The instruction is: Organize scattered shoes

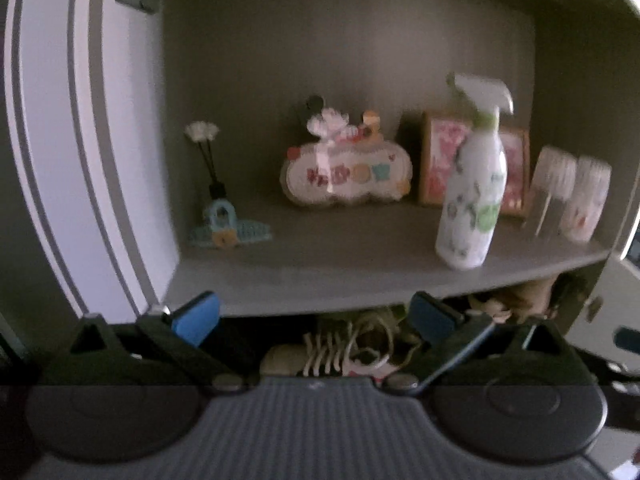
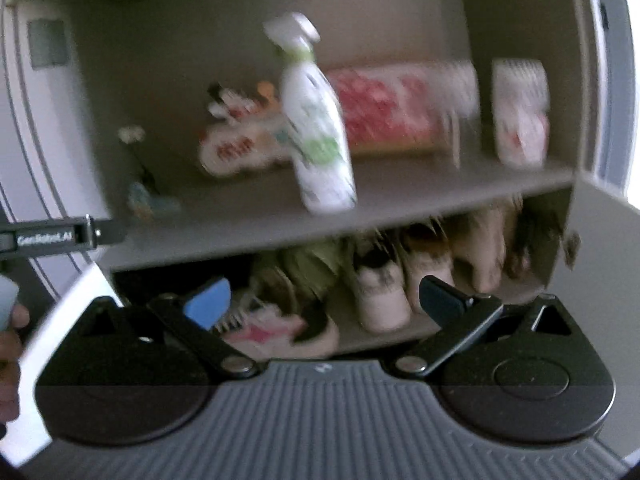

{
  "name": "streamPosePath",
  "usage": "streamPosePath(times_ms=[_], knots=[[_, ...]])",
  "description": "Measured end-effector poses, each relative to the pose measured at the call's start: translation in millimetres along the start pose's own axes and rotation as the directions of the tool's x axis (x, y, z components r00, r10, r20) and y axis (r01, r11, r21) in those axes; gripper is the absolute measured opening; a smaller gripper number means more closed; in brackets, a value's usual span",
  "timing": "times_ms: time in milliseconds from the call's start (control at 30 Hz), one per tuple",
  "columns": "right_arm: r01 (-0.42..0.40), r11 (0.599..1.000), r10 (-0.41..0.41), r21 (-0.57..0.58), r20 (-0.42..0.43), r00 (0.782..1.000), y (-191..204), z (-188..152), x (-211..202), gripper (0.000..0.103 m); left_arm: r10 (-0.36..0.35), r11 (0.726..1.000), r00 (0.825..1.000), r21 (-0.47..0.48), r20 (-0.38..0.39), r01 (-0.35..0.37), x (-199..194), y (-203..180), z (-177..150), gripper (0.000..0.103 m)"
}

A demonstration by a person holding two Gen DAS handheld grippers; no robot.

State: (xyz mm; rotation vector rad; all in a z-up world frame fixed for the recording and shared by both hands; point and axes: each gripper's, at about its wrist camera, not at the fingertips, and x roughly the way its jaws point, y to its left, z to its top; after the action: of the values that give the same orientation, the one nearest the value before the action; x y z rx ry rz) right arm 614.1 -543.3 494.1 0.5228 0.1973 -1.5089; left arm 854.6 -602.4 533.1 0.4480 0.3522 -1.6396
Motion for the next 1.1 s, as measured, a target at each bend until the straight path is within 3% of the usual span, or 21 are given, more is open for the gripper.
streamPosePath(times_ms=[133,233,367,400,433,500,567,633,667,733,900,1067,1100], knots=[[-0.116,0.992,0.112,0.046,0.067,0.991,38.7,47.0,17.8,0.103,0.031,1.0,0.999,0.001,0.029,-0.031,-22.1,32.8,21.1,0.103],[-0.242,0.966,0.231,0.087,0.115,0.966,67.9,87.4,44.8,0.103,0.08,0.997,0.997,0.008,0.0,-0.08,-28.2,49.9,23.0,0.103],[-0.477,0.874,0.451,0.097,0.206,0.868,115.4,145.2,95.6,0.103,0.189,0.982,0.982,-0.015,-0.024,-0.19,-35.5,73.8,23.3,0.103],[-0.493,0.864,0.466,0.099,0.209,0.86,117.8,149.8,101.7,0.103,0.225,0.974,0.974,-0.033,-0.02,-0.226,-36.2,78.5,22.6,0.103],[-0.552,0.826,0.52,0.116,0.224,0.824,132.0,165.8,122.1,0.103,0.249,0.967,0.968,-0.043,-0.022,-0.25,-37.4,81.4,21.9,0.103],[-0.608,0.782,0.567,0.137,0.247,0.785,145.3,181.7,138.0,0.103,0.317,0.943,0.946,-0.086,-0.061,-0.322,-38.6,86.7,26.0,0.103],[-0.679,0.717,0.629,0.159,0.274,0.728,167.1,204.4,154.1,0.103,0.329,0.931,0.943,-0.145,-0.058,-0.334,-45.9,93.3,28.9,0.103],[-0.714,0.688,0.665,0.132,0.278,0.693,184.0,217.2,161.8,0.103,0.34,0.924,0.939,-0.169,-0.049,-0.343,-49.9,98.6,30.8,0.103],[-0.73,0.673,0.683,0.118,0.28,0.675,192.4,223.4,165.6,0.103,0.379,0.906,0.924,-0.185,-0.053,-0.382,-50.8,102.8,32.7,0.103],[-0.737,0.666,0.694,0.115,0.265,0.669,203.0,229.8,173.2,0.103,0.423,0.877,0.904,-0.22,-0.066,-0.427,-56.3,112.5,33.0,0.103],[-0.774,0.621,0.73,0.127,0.266,0.63,207.3,237.1,187.4,0.103,0.478,0.829,0.876,-0.294,-0.069,-0.475,-62.4,123.3,31.3,0.103],[-0.818,0.566,0.786,0.105,0.231,0.574,202.8,252.9,195.8,0.103,0.475,0.813,0.875,-0.335,-0.089,-0.476,-58.0,128.6,27.8,0.103],[-0.819,0.566,0.789,0.097,0.226,0.572,202.4,254.5,197.7,0.103,0.474,0.813,0.876,-0.337,-0.09,-0.474,-58.1,128.6,26.5,0.103]])
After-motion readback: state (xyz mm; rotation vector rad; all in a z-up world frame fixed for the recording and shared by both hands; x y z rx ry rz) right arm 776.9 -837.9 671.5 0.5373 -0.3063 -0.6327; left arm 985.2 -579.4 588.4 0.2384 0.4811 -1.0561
